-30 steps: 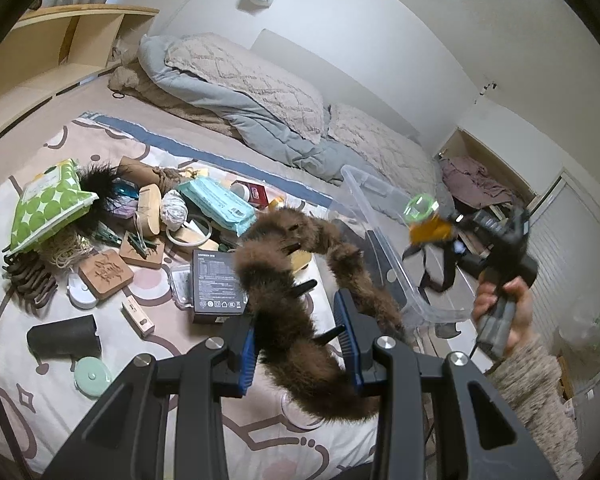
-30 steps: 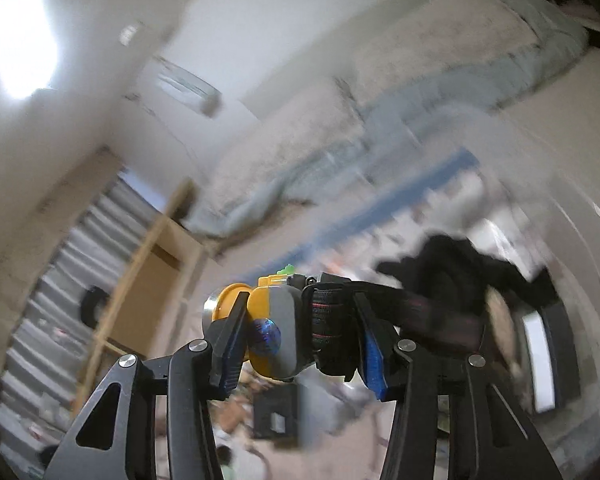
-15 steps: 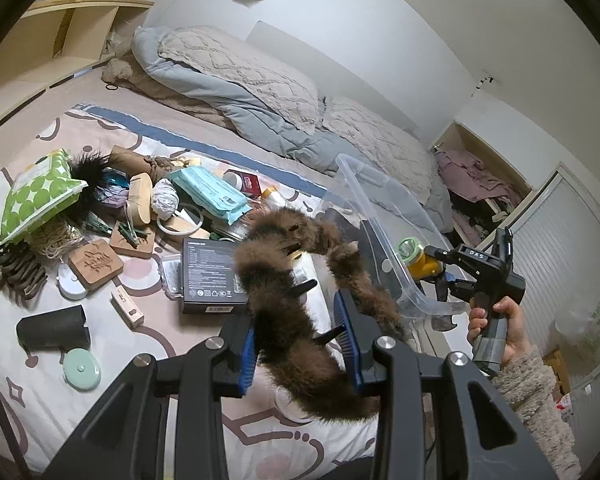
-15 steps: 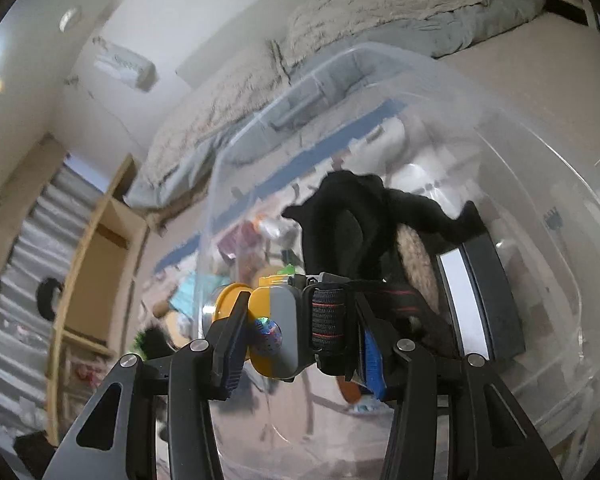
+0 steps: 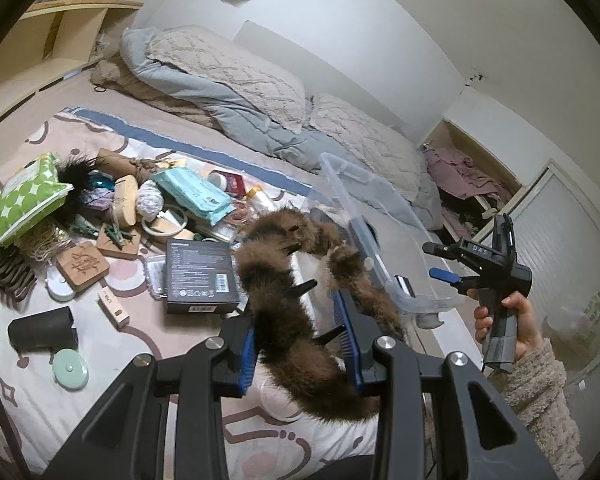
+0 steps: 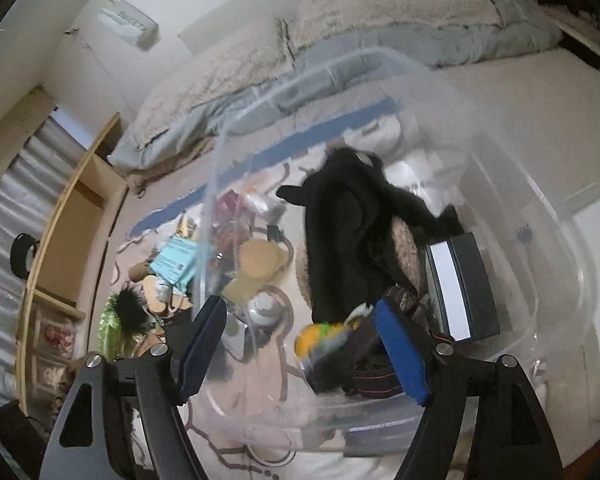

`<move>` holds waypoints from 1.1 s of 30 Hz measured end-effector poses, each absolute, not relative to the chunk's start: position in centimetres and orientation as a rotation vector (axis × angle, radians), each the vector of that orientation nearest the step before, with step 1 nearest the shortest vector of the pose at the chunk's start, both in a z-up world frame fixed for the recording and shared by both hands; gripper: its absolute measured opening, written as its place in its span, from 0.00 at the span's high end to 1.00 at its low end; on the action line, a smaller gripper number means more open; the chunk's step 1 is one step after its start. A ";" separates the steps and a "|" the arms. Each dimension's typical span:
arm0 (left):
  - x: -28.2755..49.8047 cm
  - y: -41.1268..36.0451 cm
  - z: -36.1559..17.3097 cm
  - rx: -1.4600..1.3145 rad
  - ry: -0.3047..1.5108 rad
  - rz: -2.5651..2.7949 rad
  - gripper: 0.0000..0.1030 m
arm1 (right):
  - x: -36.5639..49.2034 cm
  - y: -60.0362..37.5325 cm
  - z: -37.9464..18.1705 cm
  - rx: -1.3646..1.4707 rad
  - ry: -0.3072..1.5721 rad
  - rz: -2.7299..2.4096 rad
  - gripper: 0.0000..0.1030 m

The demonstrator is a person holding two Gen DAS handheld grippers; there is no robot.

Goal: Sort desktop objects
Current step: 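Lower headlamp into the clear plastic bin and open right tool, then carry the brown furry ring with left tool over the clear bin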

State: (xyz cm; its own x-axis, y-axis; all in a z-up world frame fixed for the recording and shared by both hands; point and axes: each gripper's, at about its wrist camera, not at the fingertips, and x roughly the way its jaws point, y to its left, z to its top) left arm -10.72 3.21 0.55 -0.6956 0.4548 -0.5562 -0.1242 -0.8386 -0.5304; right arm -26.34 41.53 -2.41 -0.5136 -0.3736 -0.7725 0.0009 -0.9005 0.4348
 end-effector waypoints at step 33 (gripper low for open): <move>-26.0 24.9 4.0 -0.955 -0.304 2.405 0.66 | -16.4 46.0 0.2 0.864 -0.467 -2.593 0.25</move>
